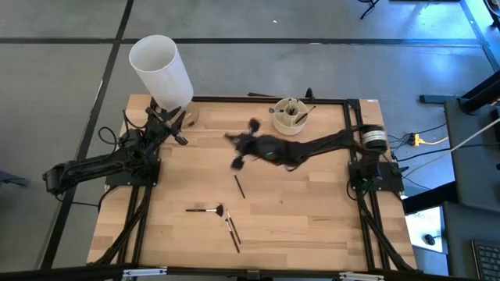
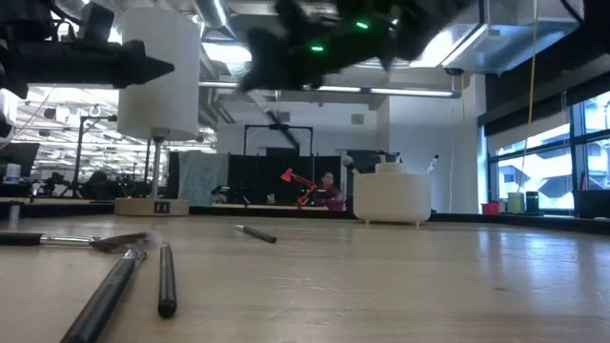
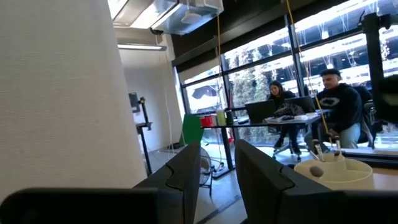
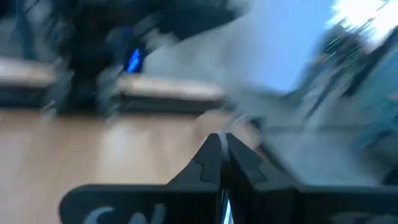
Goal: Sort items
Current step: Put the powder brush into the pen organizer
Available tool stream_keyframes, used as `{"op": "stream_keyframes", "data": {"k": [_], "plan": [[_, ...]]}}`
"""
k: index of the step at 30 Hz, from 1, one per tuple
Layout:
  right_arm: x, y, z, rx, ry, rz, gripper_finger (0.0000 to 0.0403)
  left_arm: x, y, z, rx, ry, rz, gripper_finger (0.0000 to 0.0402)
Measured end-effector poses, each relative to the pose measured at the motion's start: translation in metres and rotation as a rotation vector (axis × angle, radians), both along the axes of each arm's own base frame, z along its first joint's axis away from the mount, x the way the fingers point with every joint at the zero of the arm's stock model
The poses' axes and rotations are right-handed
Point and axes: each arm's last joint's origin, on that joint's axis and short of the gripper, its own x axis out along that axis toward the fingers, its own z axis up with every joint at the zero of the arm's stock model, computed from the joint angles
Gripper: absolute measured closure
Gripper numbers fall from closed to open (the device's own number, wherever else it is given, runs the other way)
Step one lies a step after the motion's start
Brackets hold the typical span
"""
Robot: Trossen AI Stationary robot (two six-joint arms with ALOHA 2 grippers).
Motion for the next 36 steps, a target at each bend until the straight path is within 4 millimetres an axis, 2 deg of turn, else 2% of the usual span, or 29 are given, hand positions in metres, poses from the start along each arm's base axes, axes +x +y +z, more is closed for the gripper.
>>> {"op": "stream_keyframes", "data": {"k": [3,7,11,15,22,36], "plan": [[-0.028,-0.026,0.0,-0.145,-0.108,-0.1,0.039,0.0,0.0,0.001,0.004,-0.012,0.003,0.0307],[-0.045,-0.061,-0.015,-0.323,-0.014,-0.205,0.039,-0.001,0.0,0.002,0.009,-0.022,0.004,0.0307],[-0.056,-0.096,-0.025,-0.321,0.087,-0.29,0.0389,-0.001,0.0,0.003,0.012,-0.027,0.01,0.0307],[-0.065,-0.119,-0.026,-0.324,0.095,-0.359,0.0387,-0.002,0.001,0.003,0.025,-0.011,0.029,0.0307],[-0.074,-0.141,-0.025,-0.329,0.102,-0.37,0.0386,-0.002,0.002,0.002,0.025,-0.001,0.038,0.0307],[-0.081,-0.156,-0.041,-0.242,0.22,-0.35,0.0382,-0.002,0.002,0.002,0.025,-0.001,0.038,0.0307]]}}
